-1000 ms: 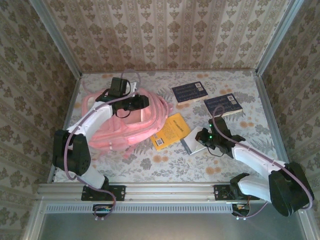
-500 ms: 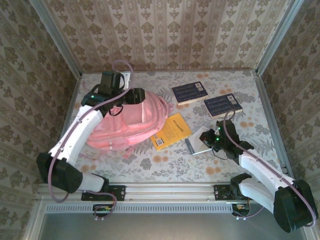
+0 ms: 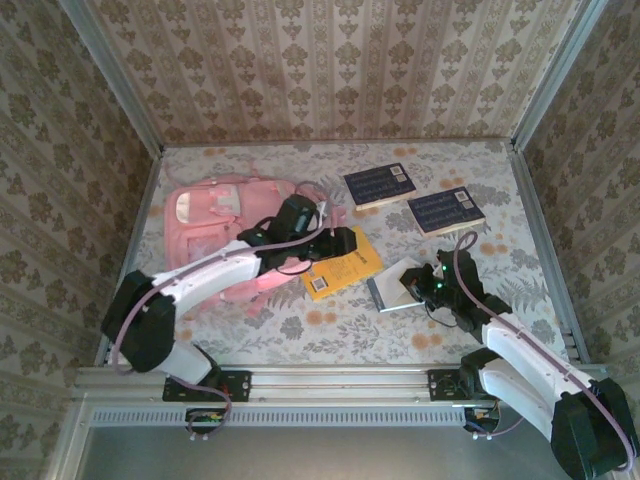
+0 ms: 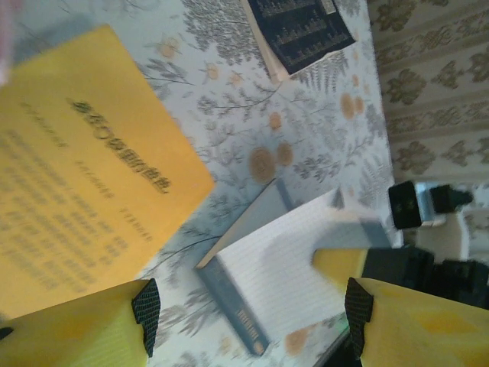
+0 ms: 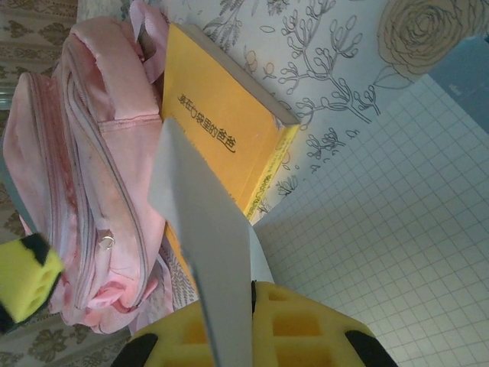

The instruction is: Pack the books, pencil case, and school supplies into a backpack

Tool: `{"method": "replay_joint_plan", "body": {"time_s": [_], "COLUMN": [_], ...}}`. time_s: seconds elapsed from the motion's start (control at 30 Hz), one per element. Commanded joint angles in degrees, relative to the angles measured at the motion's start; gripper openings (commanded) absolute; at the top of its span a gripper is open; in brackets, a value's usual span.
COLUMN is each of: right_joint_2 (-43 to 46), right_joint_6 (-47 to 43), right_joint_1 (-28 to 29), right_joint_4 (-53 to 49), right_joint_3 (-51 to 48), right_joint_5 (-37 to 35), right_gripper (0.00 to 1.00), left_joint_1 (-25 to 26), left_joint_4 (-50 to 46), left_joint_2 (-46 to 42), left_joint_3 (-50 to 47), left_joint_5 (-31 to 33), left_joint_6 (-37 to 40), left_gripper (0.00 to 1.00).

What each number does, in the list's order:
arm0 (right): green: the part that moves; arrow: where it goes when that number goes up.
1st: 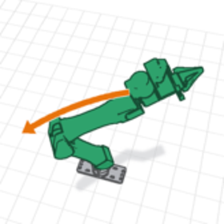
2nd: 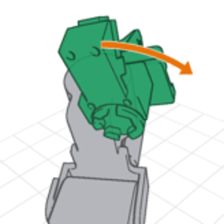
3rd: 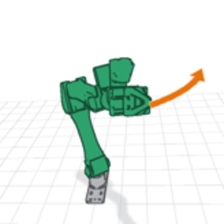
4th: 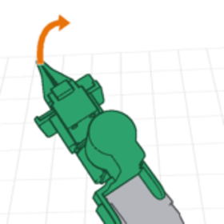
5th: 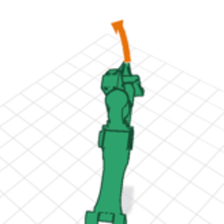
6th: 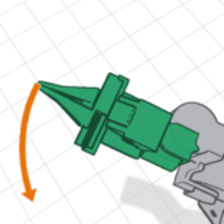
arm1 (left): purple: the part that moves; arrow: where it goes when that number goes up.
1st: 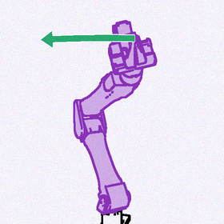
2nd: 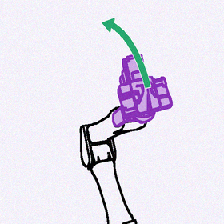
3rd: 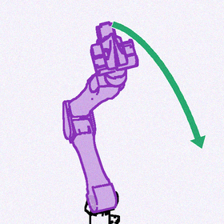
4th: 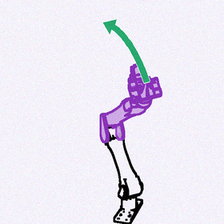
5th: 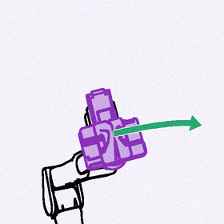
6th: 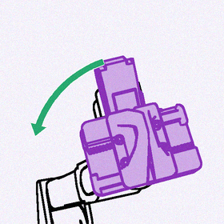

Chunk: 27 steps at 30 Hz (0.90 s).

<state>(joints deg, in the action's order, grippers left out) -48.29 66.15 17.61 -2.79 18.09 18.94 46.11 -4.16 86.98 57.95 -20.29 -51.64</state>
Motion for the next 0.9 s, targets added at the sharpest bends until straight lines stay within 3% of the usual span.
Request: {"method": "replay_joint_plan", "body": {"time_s": [0.0,0.2,0.37,0.6,0.87], "right_joint_2": [2.1,3.7,4.0,3.8,-0.7], "right_joint_6": [3.0,8.9,14.1,16.1,17.7], "right_joint_1": [-0.3,-0.9,-1.1,-1.4,-1.5], "right_joint_4": [2.2,5.1,9.3,11.1,16.0], "right_joint_3": [-1.2,-3.8,-5.4,-4.4,-2.6], "right_joint_5": [1.7,2.2,1.8,1.3,1.9], "right_gripper": [0.0,0.0,0.0,0.0,0.0], "left_joint_1": [2.4,6.1,7.1,7.0,7.1], "left_joint_4": [14.0,17.3,10.3,1.1,13.2], "left_joint_2": [3.9,9.0,6.2,4.4,8.8], "left_joint_3": [-1.7,-2.6,-1.9,0.2,-3.4], "left_joint_5": [-1.1,0.8,6.7,11.9,6.4], "left_joint_6": [-10.2,-12.7,-8.8,-8.9,-17.0], "left_gripper": [0.68,0.67,0.68,0.7,0.7]}}
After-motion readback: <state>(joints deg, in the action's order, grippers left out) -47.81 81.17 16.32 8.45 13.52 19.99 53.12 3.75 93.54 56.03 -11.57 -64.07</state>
